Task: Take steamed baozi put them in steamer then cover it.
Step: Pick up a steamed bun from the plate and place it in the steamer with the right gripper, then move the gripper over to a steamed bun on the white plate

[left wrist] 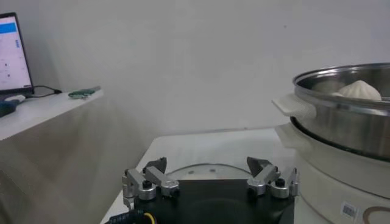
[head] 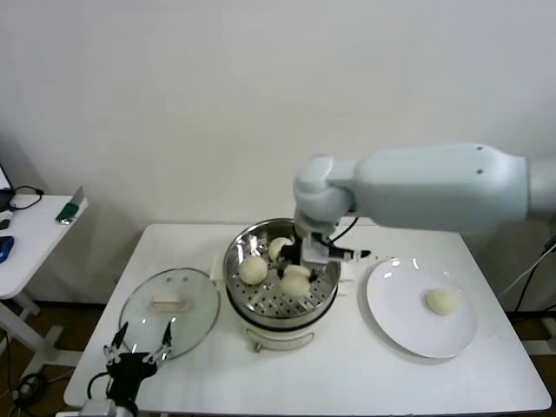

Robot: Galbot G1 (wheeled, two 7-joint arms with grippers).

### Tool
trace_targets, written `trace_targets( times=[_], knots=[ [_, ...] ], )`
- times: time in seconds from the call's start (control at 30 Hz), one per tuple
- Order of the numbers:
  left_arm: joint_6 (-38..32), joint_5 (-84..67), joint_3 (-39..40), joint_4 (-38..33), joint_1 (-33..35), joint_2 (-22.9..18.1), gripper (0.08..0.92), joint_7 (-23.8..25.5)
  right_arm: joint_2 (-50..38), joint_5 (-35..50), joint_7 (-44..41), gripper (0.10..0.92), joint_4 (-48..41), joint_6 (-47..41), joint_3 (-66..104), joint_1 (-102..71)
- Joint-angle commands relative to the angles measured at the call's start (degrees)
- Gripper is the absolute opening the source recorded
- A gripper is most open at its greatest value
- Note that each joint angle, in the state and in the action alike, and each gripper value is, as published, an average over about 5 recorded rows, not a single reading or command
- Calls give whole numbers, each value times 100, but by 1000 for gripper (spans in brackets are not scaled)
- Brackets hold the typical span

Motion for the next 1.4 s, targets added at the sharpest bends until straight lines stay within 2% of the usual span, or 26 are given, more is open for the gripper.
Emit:
trace_targets(
  times=[0.03,0.23,0.5,0.73,0.8,0.97,1.1,1.23,1.4],
  knots=[
    [-2,1,0,-8,4,-2,823,-1,290,-886,245,645,-96,129,-5,-664],
    [-1,-4,-6,-11,-4,-2,823,-3,383,-1151,399,645,-279,43,61,-912],
    [-6,-23,-9,-24,8,-8,823,-3,509,-1070,394,654,-368,25,47,-983],
    [-14,-25,0,-30,2,-20,823,-4,443,-899,510,796,-394,0,71,-807],
    [-15,-23,4,-32,-1,-24,823,-4,331,-733,443,814,-411,28,106,-655],
    [-32,-22,14,-20,1,-27,823,-5,-201,125,67,822,-607,158,122,-82],
    [-50,-37,4,3,-3,-12,823,-6,-752,1327,-300,823,-966,120,-348,615],
    [-51,-57,0,22,-36,5,823,-5,-1359,2515,-633,823,-1434,-483,-1190,1287],
    [-46,-111,7,50,-98,17,823,-8,-2436,2894,-776,823,-1748,-1367,-1856,1456]
  ],
)
